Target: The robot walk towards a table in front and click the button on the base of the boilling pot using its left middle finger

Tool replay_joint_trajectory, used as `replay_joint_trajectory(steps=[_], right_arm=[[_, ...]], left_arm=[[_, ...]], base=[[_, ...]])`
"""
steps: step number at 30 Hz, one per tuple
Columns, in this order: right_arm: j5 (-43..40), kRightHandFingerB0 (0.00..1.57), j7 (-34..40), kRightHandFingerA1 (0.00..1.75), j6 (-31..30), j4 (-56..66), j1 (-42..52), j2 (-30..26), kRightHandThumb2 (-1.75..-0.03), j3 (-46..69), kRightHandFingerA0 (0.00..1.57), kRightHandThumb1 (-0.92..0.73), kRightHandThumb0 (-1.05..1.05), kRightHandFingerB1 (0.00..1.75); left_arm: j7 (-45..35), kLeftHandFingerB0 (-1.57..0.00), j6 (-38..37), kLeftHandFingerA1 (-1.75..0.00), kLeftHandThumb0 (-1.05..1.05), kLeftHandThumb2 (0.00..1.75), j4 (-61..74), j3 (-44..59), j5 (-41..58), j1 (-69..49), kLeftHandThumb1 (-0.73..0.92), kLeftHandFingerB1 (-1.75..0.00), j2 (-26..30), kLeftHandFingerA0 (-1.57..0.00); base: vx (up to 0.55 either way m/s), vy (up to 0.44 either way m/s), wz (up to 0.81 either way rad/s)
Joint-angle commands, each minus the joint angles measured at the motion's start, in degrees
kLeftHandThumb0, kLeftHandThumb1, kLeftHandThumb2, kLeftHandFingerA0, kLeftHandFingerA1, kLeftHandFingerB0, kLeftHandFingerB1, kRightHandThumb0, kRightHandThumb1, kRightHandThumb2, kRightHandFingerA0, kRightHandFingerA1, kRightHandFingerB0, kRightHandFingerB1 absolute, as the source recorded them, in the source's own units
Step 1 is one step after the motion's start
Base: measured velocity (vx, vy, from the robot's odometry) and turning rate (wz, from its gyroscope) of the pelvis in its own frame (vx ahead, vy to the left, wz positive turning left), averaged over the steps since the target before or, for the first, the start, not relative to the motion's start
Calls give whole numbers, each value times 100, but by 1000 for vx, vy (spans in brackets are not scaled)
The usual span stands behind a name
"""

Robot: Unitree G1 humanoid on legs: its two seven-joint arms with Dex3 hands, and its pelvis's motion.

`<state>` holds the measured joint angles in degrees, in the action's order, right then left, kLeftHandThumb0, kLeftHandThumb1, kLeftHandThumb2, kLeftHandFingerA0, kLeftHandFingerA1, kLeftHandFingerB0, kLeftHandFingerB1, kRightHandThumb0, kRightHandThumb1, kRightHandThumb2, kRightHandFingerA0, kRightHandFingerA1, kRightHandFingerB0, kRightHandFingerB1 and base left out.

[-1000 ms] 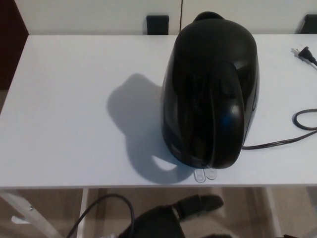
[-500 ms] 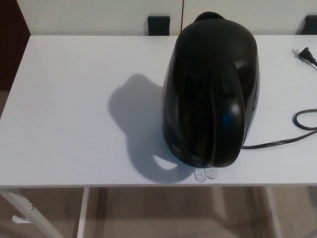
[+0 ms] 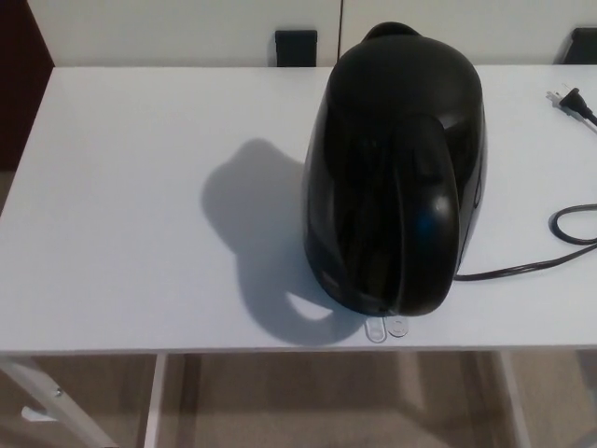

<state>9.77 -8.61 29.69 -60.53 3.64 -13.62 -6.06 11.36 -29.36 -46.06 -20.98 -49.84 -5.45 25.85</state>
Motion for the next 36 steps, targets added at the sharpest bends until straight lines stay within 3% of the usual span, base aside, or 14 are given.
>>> replay_joint_trajectory(steps=[1, 26, 34, 36], right_arm=[[82, 51, 373, 56, -318, -44, 85, -27, -58, 41, 68, -62, -18, 45], [56, 45, 641, 52, -396, 14, -33, 26, -57, 80, 64, -61, -15, 42], [185, 42, 764, 47, -485, 300, 102, -76, -64, 28, 46, -59, -24, 44], [248, 41, 918, 39, -610, 408, 120, -78, -56, 20, 40, -62, -23, 38]], left_arm=[[-704, -16, -32, -43, -57, 71, -1331, 1452, 2179, 172, 43, -37, -212, -32], [-1238, -14, 2, -42, -49, 67, -1696, 1418, 2234, 505, 41, -36, -129, -32], [-1269, -14, 52, -41, -49, 67, -1612, 1306, 2365, 449, 41, -36, -131, -33], [-1251, -14, -1, -42, -49, 67, -1611, 1256, 2363, 443, 41, -36, -108, -34]], base=[[0, 0, 0], [0, 0, 0], [0, 0, 0], [0, 0, 0]])
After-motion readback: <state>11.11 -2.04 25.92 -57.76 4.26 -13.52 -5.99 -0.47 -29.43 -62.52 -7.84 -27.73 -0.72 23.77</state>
